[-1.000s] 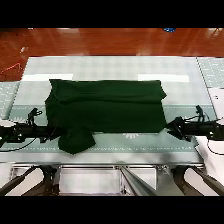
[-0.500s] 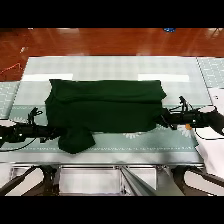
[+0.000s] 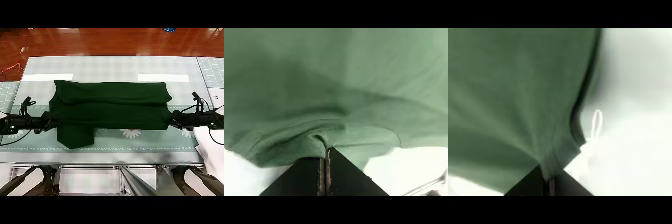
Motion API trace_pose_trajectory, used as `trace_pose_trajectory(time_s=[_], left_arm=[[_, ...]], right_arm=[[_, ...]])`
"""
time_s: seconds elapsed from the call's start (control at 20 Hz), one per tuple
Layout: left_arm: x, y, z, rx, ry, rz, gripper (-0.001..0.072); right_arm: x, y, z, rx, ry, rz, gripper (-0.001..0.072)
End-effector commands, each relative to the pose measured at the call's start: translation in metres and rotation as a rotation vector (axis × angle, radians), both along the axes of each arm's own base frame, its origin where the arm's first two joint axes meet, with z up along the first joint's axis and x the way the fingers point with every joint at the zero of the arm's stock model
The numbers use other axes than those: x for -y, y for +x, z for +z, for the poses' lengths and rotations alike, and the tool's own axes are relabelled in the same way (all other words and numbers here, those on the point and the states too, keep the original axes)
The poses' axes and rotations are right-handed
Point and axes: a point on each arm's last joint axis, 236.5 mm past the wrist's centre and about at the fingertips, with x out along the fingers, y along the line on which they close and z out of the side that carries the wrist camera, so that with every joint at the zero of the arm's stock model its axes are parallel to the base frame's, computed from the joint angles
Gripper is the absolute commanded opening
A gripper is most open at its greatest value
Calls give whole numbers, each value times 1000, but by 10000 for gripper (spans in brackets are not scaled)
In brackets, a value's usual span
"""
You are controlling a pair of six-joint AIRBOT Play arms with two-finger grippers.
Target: Fold the shirts.
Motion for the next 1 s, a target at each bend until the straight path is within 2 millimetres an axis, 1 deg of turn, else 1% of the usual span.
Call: trace_pose_trajectory(time_s=[0.0, 0.15, 0.25, 0.4, 0.5, 0.6, 0.75, 0.85, 0.95], left_arm=[[5, 43, 24, 95, -51, 36, 22], [15, 84, 37, 140, -37, -44, 22], [21, 116, 39, 146, -40, -77, 22], [18, 165, 36, 128, -54, -51, 22], [14, 191, 34, 117, -69, -41, 22], [12, 209, 33, 103, -90, -49, 22], [8, 234, 33, 111, -99, -52, 22], [8, 246, 30, 127, -95, -60, 22], [13, 250, 21, 119, -97, -74, 22]], right_arm=[[0, 16, 10, 71, 26, -42, 22], [0, 41, 9, 101, 73, -84, 22], [-1, 64, 11, 117, 103, -94, 22], [-2, 109, 16, 146, 120, -82, 22], [-1, 138, 17, 156, 126, -81, 23], [5, 165, 18, 158, 131, -98, 23], [14, 197, 20, 178, 132, -111, 23], [17, 213, 19, 190, 142, -118, 23], [18, 223, 15, 190, 160, -131, 23]])
